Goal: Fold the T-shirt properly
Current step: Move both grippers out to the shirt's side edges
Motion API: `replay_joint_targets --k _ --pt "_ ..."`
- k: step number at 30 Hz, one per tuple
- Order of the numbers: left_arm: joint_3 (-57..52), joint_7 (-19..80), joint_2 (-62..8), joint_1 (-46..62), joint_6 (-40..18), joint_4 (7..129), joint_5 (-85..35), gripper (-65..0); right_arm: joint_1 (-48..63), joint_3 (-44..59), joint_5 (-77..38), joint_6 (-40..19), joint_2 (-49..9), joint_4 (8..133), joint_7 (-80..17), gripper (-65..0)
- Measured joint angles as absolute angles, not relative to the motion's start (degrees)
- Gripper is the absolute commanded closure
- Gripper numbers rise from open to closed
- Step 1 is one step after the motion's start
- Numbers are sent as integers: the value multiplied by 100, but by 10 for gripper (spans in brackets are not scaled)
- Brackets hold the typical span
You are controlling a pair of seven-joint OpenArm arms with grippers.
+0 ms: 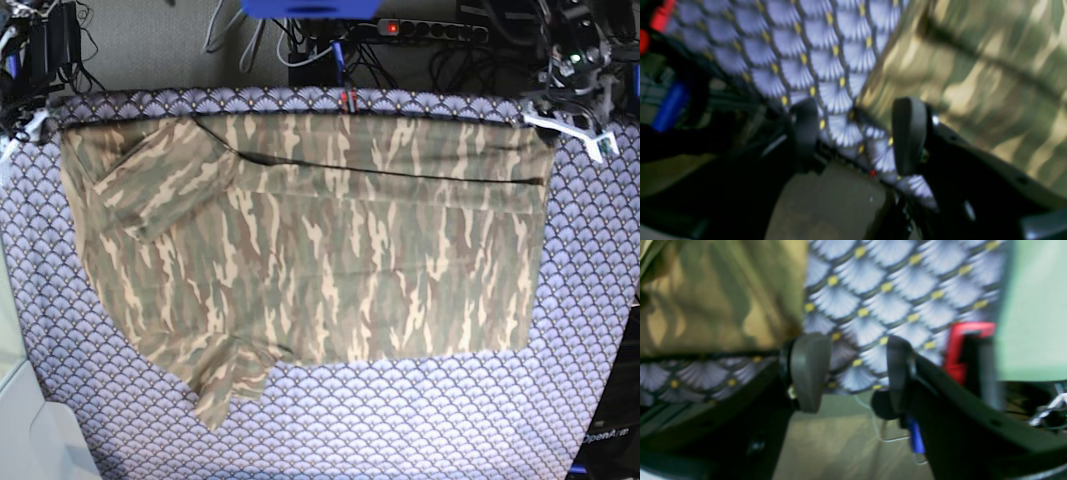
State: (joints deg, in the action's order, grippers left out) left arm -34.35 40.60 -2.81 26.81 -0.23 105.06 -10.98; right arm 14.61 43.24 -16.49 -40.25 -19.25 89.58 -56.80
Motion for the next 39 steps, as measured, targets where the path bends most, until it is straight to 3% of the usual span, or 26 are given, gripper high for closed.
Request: replay_joint_targets --k 5,10,15,19,27,31,34,39 --pt "-3468 4086 -333 2650 -58 10586 -1142 -352 1245 4309 -1667 -4027 -1933 8958 -5708 -319" --pt "-3651 4088 -974 2128 -3 10547 -1074 -352 882 3955 -1428 -4001 -2222 8919 -5846 -319" --pt "-3448 4051 -1199 1323 -40 10106 -1118 -352 -137 3232 -882 -4001 -2228 8711 -5673 -318" --pt "-3046 4117 -1208 893 -40 9564 -1055 -352 -1339 2311 -296 -4058 -2213 7461 -5540 -318" --pt "-3028 4491 -921 770 1 9470 -1066 -352 -3409 1347 987 -4021 -2283 4434 -3682 -319" --pt "-3020 4381 -893 388 8 9507 -1083 -352 -4069 860 978 -4005 -2239 3236 -2731 -319" --pt "-2989 4405 -906 62 1 9225 -1070 -352 -4215 679 943 -3983 -2130 2853 -2014 -320" --pt "-2998 4458 -919 -602 38 8436 -1022 -352 -4088 591 1017 -4003 -1938 2724 -1717 -321"
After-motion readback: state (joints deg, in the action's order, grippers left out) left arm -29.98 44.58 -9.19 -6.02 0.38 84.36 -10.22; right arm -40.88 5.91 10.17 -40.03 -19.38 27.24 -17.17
